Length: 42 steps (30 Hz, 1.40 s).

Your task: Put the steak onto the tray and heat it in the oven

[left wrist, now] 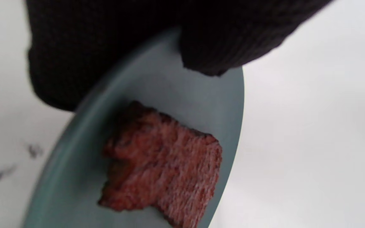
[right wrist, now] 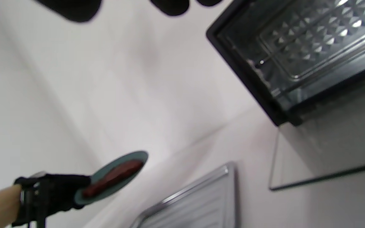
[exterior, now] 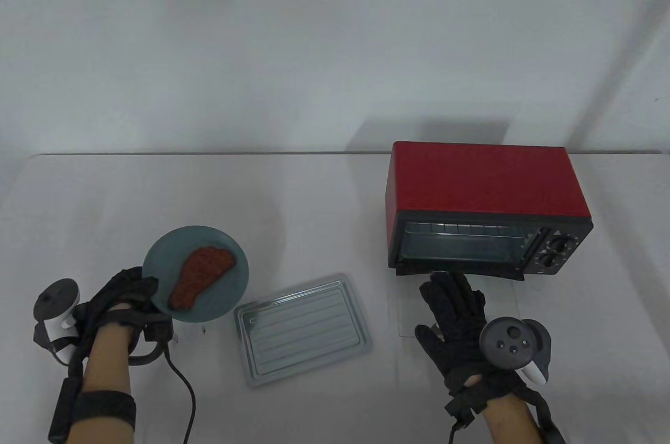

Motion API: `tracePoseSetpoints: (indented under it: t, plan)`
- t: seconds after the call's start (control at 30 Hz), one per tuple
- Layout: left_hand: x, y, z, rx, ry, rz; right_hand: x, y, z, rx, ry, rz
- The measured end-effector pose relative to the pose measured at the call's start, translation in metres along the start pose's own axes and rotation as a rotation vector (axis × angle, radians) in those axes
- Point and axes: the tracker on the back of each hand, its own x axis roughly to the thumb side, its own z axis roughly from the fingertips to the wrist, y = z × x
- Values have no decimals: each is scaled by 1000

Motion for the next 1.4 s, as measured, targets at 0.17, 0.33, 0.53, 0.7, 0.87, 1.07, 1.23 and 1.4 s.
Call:
tracePoseSetpoints:
  t: [0.17, 0.33, 0.53, 0.7, 0.87, 1.07, 1.23, 1.4]
  plan:
    - [-4, -35, 16, -63, -6, -2, -1, 2, 0, 12, -5, -14]
    - [-23, -62, 19, -111, -33, -10, -1, 2, 0, 17, 1, -18]
    - [-24, -80, 18, -114, -69, -128, -2, 3, 0, 24, 23, -15]
    - [-25, -87, 18, -115, -100, -163, -3, 2, 1, 20, 37, -11]
    - [-23, -89, 18, -109, -164, -200, -4, 1, 1, 15, 43, -15]
    - [-21, -91, 19, -77, -203, -218, -5, 0, 1, 13, 37, -19]
    - [-19, -91, 21, -45, -239, -253, -5, 0, 1, 11, 40, -17]
    - [-16, -93, 22, -18, -289, -268, -5, -1, 2, 8, 46, -17]
